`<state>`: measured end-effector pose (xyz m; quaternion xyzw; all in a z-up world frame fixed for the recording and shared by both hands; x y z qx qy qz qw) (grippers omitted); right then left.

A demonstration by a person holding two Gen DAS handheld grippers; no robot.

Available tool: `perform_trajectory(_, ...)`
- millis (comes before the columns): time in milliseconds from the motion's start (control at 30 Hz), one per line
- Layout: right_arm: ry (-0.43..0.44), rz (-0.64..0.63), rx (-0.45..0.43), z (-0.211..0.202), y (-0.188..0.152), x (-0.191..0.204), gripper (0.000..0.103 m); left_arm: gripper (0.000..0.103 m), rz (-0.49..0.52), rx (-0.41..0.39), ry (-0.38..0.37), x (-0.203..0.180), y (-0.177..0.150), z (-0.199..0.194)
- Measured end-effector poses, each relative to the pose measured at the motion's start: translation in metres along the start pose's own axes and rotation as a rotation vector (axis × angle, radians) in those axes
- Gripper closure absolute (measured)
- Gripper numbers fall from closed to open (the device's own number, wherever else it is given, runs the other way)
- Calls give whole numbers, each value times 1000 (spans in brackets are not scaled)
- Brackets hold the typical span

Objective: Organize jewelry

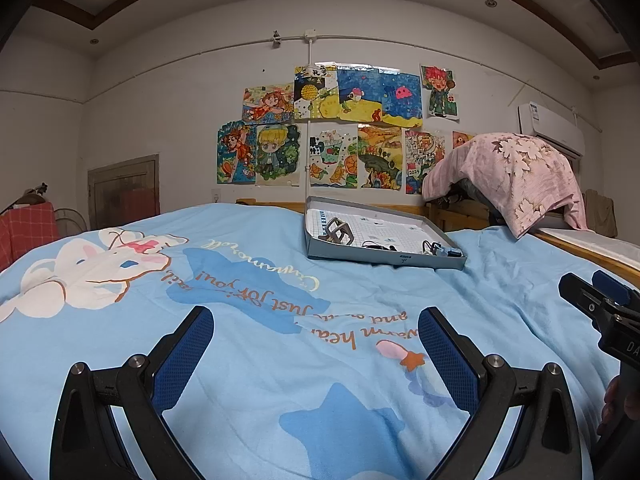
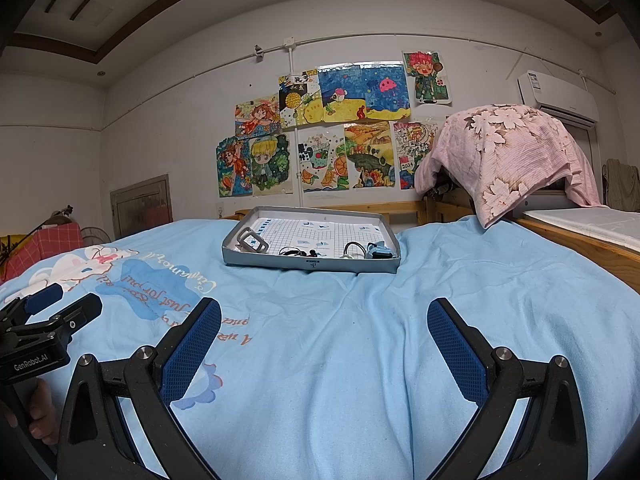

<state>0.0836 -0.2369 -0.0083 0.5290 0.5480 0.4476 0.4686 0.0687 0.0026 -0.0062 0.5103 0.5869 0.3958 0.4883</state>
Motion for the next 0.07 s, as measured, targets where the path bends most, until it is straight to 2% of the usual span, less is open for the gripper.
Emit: perform_trajectory(67, 0, 0, 0, 0, 0, 0, 2, 0, 0, 1, -1, 0, 0, 0)
Point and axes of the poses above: each gripper's, at about its wrist camera, not at the fingertips, and z roughly the way its jaws point, x to its left, y to its top, the point moved 6 cm from there along z, roughly the way its jaws point, and after that the axes turned 10 degrees about -z, right-handed, at the moved point
